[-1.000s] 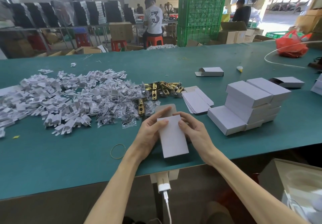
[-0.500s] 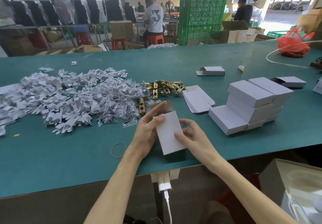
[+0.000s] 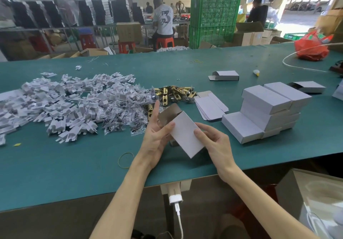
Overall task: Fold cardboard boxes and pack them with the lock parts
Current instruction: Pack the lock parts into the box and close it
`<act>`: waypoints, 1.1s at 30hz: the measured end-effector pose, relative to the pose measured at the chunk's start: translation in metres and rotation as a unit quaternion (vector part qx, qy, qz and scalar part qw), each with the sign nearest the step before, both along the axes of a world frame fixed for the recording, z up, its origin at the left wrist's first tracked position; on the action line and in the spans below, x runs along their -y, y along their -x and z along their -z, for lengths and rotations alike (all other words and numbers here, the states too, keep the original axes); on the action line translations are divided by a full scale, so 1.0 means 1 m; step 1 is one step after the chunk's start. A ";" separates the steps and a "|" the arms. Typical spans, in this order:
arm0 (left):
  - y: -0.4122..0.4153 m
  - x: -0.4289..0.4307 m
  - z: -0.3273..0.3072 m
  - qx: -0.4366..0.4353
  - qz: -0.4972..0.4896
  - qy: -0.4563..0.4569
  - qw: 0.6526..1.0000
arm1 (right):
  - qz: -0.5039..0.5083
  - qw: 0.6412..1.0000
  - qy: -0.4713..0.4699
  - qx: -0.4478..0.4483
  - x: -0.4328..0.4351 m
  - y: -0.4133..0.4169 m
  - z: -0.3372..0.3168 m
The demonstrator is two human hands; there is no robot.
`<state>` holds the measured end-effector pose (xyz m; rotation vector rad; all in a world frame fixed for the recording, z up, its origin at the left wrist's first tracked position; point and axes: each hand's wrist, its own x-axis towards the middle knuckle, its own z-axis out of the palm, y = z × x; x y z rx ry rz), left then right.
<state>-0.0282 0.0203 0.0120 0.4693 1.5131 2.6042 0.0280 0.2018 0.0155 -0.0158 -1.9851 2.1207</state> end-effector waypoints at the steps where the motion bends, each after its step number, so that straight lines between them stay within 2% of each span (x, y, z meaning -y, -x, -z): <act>1: 0.000 -0.001 -0.001 0.006 0.001 -0.001 1.000 | 0.002 1.000 0.003 -0.001 -0.001 0.002 0.000; 8: 0.002 -0.003 0.003 0.056 0.003 0.012 0.998 | 0.024 0.998 0.064 0.017 -0.011 0.006 0.006; 12: 0.002 -0.002 0.005 0.040 0.003 0.028 0.999 | 0.014 0.996 0.081 0.018 -0.012 0.005 0.008; 17: -0.004 -0.005 0.001 0.003 0.067 0.097 0.993 | 0.011 0.997 0.078 0.009 -0.013 0.006 0.008; 21: -0.004 -0.005 0.002 0.023 0.028 0.088 0.995 | 0.001 0.998 0.066 0.006 -0.013 0.005 0.009; 25: -0.003 -0.003 0.001 0.025 0.032 0.081 0.996 | 0.001 0.997 0.071 0.015 -0.014 0.004 0.008; 29: -0.005 -0.007 0.004 0.022 0.020 0.124 0.992 | 0.011 0.997 0.076 0.022 -0.014 0.004 0.008; 33: -0.004 -0.009 0.007 0.028 -0.011 0.128 0.991 | 0.015 0.997 0.065 0.025 -0.013 0.005 0.009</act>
